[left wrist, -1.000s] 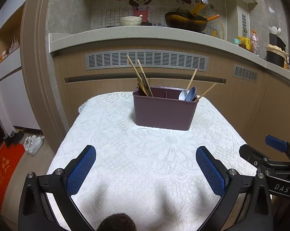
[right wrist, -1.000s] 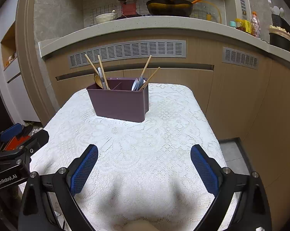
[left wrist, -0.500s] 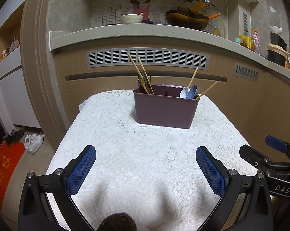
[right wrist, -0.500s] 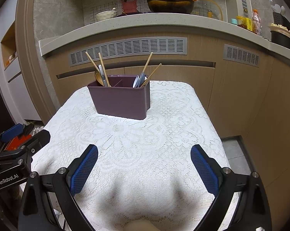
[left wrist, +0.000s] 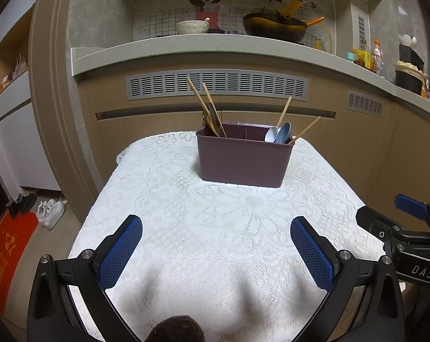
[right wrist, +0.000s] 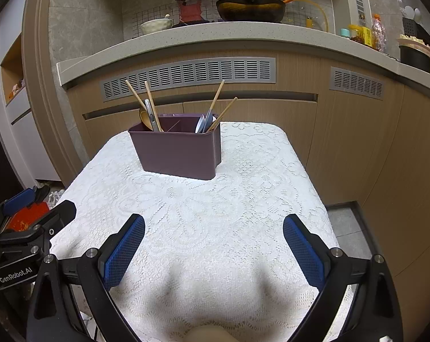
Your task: Organize utensils
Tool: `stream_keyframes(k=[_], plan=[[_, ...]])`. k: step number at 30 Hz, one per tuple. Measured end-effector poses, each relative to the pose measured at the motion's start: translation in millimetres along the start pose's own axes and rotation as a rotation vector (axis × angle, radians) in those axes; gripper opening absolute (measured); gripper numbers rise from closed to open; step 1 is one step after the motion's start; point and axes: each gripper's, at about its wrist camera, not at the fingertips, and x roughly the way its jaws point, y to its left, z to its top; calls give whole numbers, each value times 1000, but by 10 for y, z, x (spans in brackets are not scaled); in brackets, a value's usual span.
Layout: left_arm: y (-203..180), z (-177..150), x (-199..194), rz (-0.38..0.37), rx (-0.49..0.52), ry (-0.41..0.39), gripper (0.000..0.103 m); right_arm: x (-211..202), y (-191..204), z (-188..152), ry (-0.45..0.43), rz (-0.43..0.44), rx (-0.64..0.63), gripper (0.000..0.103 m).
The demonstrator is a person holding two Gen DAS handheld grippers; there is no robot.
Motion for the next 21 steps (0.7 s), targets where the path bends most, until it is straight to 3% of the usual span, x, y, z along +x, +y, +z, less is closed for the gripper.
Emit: stream_keyframes(k=[21], plan=[[-3, 3, -14, 0, -1, -2, 103, 10, -16, 20, -1, 5, 0, 97]])
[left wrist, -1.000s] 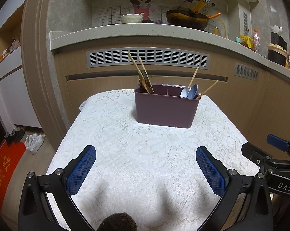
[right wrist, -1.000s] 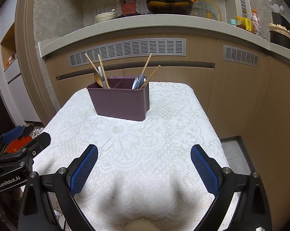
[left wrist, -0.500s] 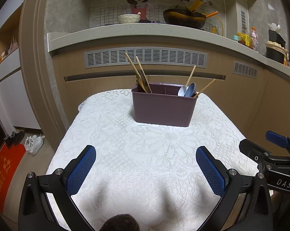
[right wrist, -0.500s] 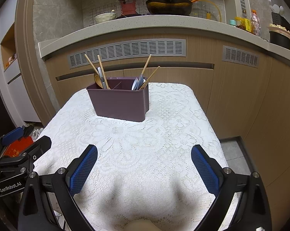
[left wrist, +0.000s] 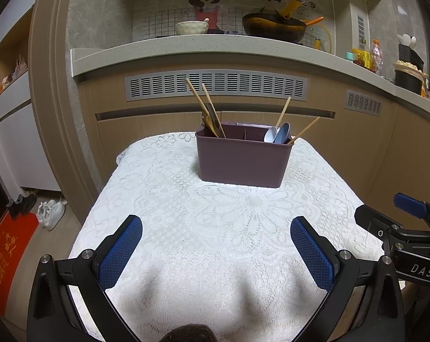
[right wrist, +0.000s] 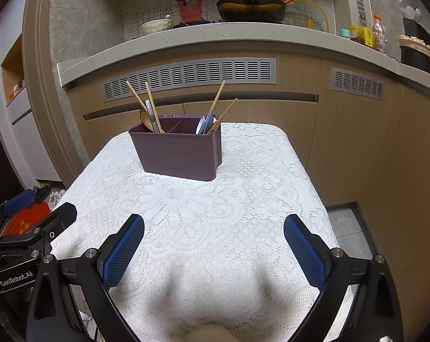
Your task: Organize utensils
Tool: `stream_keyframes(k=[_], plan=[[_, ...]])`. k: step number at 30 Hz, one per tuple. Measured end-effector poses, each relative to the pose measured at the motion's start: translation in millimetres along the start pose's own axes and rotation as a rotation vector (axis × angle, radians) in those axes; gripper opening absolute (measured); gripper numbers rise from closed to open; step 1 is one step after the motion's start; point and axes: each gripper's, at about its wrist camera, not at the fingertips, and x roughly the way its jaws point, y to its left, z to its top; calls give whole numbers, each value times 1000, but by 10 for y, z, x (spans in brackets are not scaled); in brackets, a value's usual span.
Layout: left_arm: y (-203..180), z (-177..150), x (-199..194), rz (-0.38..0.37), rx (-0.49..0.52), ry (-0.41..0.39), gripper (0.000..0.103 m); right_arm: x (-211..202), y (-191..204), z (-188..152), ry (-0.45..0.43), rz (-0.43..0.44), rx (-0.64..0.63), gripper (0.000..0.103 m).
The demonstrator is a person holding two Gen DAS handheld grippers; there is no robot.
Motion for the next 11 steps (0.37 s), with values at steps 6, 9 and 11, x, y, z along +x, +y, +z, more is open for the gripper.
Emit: stream_keyframes(k=[6, 9, 11], plan=[[12, 1, -8, 2, -4, -4, 103, -1, -1, 3, 0, 1, 0, 98], [19, 3, -14, 4, -3, -14, 103, 1, 2, 4, 1, 0, -1, 98], [20, 8, -11, 6, -4, -13, 103, -2, -5, -1, 1, 0, 0, 98]])
